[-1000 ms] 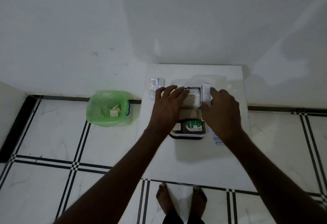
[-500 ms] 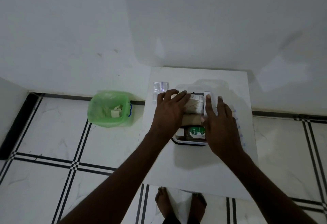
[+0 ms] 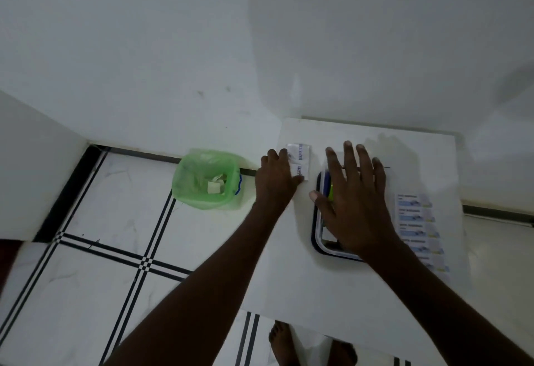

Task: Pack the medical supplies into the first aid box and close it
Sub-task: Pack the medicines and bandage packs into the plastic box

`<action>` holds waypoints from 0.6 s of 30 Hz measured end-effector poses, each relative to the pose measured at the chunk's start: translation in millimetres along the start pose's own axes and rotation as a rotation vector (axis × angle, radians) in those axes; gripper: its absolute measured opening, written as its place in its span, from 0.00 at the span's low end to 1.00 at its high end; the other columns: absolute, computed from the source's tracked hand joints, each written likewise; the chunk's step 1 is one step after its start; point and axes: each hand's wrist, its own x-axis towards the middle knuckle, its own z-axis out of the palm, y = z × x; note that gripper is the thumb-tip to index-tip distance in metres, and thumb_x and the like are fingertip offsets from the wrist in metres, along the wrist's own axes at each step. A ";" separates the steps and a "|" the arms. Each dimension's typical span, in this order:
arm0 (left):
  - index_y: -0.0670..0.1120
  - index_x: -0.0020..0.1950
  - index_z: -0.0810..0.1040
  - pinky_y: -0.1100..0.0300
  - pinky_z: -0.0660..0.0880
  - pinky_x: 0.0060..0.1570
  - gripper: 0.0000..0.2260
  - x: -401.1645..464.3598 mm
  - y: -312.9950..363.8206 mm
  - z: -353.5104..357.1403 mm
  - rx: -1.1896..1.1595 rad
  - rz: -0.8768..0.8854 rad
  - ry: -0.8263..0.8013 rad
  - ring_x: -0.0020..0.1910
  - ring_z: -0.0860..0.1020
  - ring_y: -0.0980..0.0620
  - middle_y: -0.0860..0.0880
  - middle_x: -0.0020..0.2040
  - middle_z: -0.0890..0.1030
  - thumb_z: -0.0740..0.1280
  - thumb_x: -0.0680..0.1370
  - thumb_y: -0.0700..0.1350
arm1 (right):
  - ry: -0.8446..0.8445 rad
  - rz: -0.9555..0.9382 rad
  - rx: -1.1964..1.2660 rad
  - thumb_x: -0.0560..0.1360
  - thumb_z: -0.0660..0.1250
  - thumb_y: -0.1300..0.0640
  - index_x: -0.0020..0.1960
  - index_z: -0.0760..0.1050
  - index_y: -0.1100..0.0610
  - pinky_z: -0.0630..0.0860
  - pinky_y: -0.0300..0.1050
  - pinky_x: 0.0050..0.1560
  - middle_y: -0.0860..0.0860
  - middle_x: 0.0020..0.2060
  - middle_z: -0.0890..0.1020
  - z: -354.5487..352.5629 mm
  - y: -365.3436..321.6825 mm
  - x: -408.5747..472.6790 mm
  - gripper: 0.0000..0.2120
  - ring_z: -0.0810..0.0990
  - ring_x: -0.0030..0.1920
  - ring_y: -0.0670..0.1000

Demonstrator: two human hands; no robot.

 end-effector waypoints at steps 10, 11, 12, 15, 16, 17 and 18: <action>0.41 0.54 0.80 0.57 0.73 0.45 0.19 13.8 -3.8 3.7 -0.407 -0.180 -0.009 0.49 0.83 0.43 0.43 0.49 0.85 0.79 0.68 0.46 | -0.010 -0.014 -0.071 0.79 0.47 0.35 0.80 0.52 0.56 0.50 0.68 0.76 0.62 0.79 0.53 16.0 -2.2 4.3 0.36 0.51 0.79 0.63; 0.41 0.52 0.83 0.60 0.73 0.43 0.13 12.4 -4.5 -2.7 -0.453 -0.192 0.007 0.46 0.83 0.45 0.43 0.46 0.86 0.77 0.71 0.46 | -0.006 -0.014 -0.055 0.79 0.46 0.35 0.80 0.51 0.56 0.50 0.67 0.76 0.62 0.79 0.53 15.5 -2.0 4.1 0.36 0.50 0.80 0.63; 0.42 0.50 0.84 0.62 0.72 0.40 0.09 8.4 -4.8 -10.9 -0.501 -0.195 0.039 0.41 0.83 0.49 0.45 0.43 0.86 0.75 0.73 0.45 | 0.000 -0.009 -0.037 0.79 0.46 0.36 0.80 0.52 0.56 0.50 0.67 0.76 0.61 0.79 0.54 14.3 -1.7 3.5 0.36 0.51 0.80 0.62; 0.46 0.41 0.83 0.67 0.65 0.31 0.05 -16.7 2.0 -44.6 -0.597 -0.141 0.195 0.27 0.71 0.61 0.54 0.29 0.77 0.71 0.77 0.45 | 0.055 0.034 0.037 0.79 0.51 0.40 0.78 0.58 0.59 0.55 0.64 0.76 0.62 0.78 0.60 5.3 5.9 -4.7 0.34 0.57 0.78 0.63; 0.48 0.38 0.80 0.66 0.64 0.30 0.08 -27.9 6.5 -54.9 -0.603 -0.115 0.236 0.26 0.69 0.60 0.53 0.27 0.74 0.71 0.77 0.46 | 0.084 0.059 0.078 0.78 0.52 0.43 0.76 0.61 0.60 0.57 0.63 0.75 0.62 0.76 0.63 1.1 10.6 -9.9 0.32 0.60 0.77 0.63; 0.47 0.37 0.78 0.65 0.65 0.31 0.10 -38.2 10.6 -63.9 -0.611 -0.089 0.257 0.27 0.68 0.58 0.52 0.27 0.74 0.70 0.77 0.46 | 0.124 0.085 0.131 0.78 0.53 0.45 0.74 0.65 0.61 0.61 0.62 0.74 0.62 0.74 0.67 -2.5 14.5 -14.4 0.30 0.64 0.75 0.63; 0.44 0.37 0.79 0.63 0.67 0.31 0.10 -48.1 18.0 -71.4 -0.623 -0.059 0.237 0.27 0.70 0.56 0.50 0.28 0.76 0.70 0.78 0.46 | 0.172 0.114 0.191 0.78 0.53 0.48 0.72 0.68 0.62 0.65 0.61 0.72 0.62 0.71 0.72 -6.7 19.4 -19.9 0.27 0.68 0.72 0.62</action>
